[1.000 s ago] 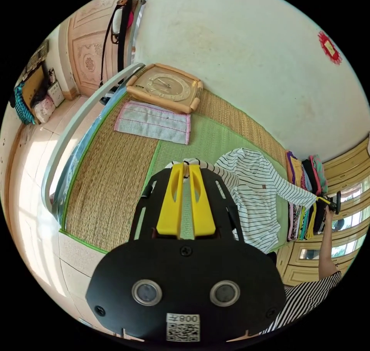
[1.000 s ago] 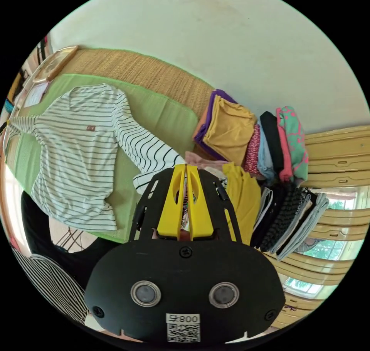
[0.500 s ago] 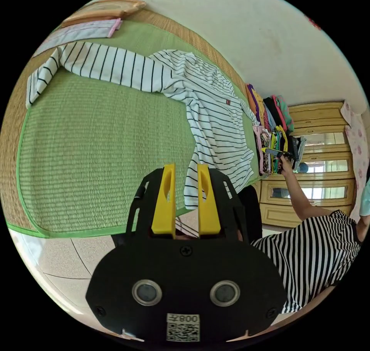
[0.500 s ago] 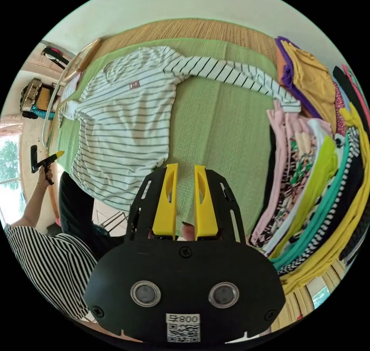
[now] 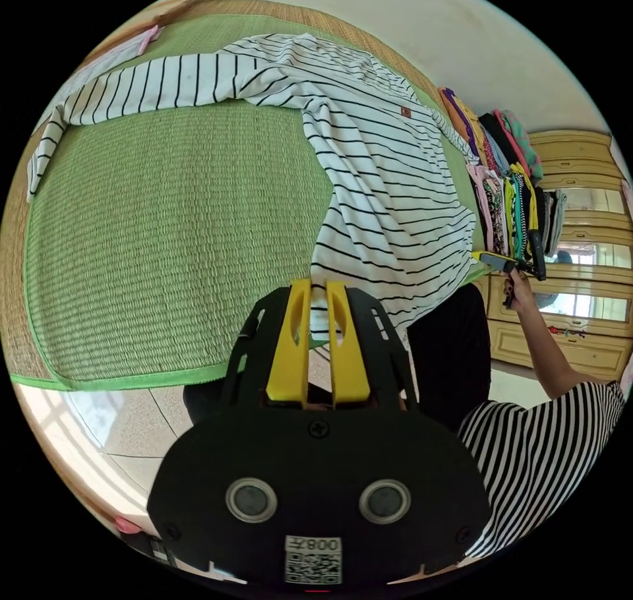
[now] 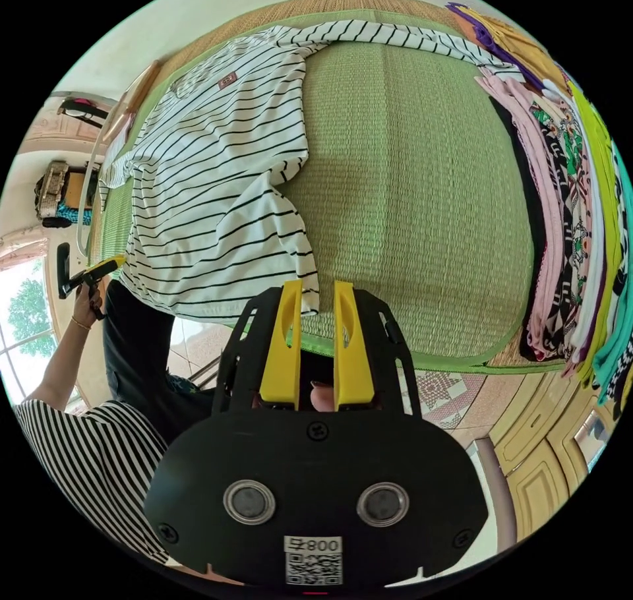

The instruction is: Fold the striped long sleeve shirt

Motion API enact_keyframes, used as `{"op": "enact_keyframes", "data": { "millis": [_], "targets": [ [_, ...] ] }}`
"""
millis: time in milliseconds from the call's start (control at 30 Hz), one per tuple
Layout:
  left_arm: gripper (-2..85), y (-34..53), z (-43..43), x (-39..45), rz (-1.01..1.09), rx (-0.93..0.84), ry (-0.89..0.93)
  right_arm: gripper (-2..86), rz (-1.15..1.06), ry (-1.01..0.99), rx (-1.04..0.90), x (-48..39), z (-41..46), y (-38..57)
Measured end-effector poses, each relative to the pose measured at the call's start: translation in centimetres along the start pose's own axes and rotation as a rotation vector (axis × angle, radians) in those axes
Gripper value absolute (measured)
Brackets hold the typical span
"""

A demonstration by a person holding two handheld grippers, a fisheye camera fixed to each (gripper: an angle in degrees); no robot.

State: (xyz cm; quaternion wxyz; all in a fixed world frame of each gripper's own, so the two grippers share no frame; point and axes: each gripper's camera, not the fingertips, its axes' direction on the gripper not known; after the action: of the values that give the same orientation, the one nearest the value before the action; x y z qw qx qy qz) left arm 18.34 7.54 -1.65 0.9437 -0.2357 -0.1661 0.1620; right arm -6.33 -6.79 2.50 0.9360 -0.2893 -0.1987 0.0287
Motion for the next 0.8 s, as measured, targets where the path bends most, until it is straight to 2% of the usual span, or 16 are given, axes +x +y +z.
{"op": "enact_keyframes", "data": {
  "millis": [233,500,667,800],
  "targets": [
    [1.3,1.5,-1.7,-0.6,-0.016,-0.016,0.071,2.1,-0.039,-0.021,-0.056,0.1,1.5,2.2],
    [1.1,7.1,-6.0,-2.5,-0.076,0.072,0.182,1.6,-0.068,-0.244,-0.069,2.1,0.8,9.4],
    [2.1,8.4,-5.9,-4.2,-0.140,0.073,0.283,2.2,-0.019,-0.288,-0.115,4.2,3.8,11.7],
    [4.1,7.6,-7.7,-4.3,-0.125,0.133,0.265,3.5,0.032,-0.290,-0.109,6.0,4.5,12.1]
  ]
}}
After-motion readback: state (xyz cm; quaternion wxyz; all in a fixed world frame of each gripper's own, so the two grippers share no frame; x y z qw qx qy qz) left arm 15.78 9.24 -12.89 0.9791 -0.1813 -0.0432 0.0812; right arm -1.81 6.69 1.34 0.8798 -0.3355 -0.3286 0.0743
